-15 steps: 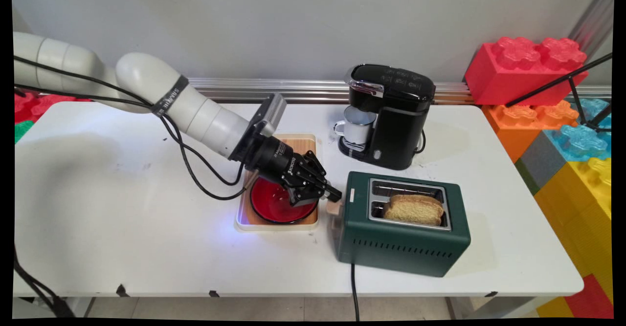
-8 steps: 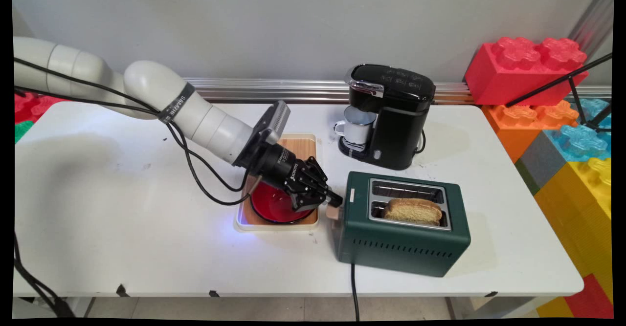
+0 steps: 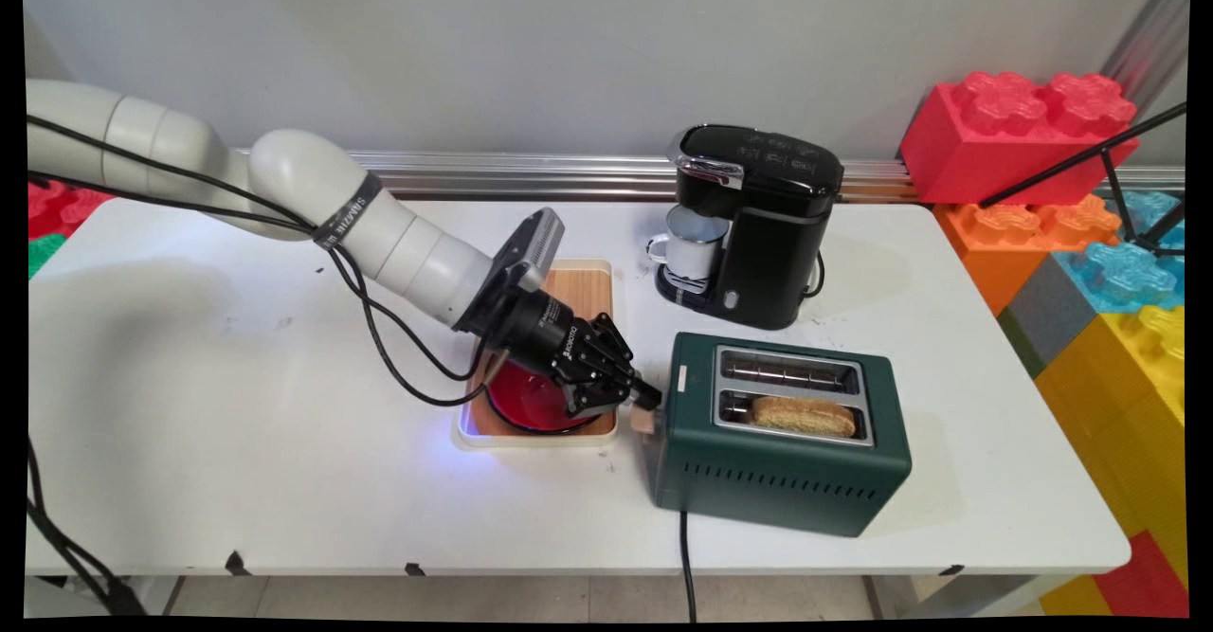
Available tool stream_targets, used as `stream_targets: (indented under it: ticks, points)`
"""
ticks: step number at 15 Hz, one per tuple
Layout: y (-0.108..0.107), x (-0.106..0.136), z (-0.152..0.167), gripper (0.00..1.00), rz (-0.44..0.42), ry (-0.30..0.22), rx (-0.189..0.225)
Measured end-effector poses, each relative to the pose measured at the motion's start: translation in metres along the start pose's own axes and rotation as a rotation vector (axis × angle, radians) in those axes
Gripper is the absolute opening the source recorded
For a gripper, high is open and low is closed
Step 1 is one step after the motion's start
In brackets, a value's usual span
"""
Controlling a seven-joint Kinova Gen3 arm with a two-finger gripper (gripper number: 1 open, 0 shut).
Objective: Press the toaster switch
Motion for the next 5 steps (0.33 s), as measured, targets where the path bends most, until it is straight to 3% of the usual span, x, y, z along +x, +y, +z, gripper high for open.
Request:
stream_targets:
  ticks: [5]
  points:
    - [-0.0008, -0.0053, 0.0019, 0.00, -0.002, -0.009, -0.001]
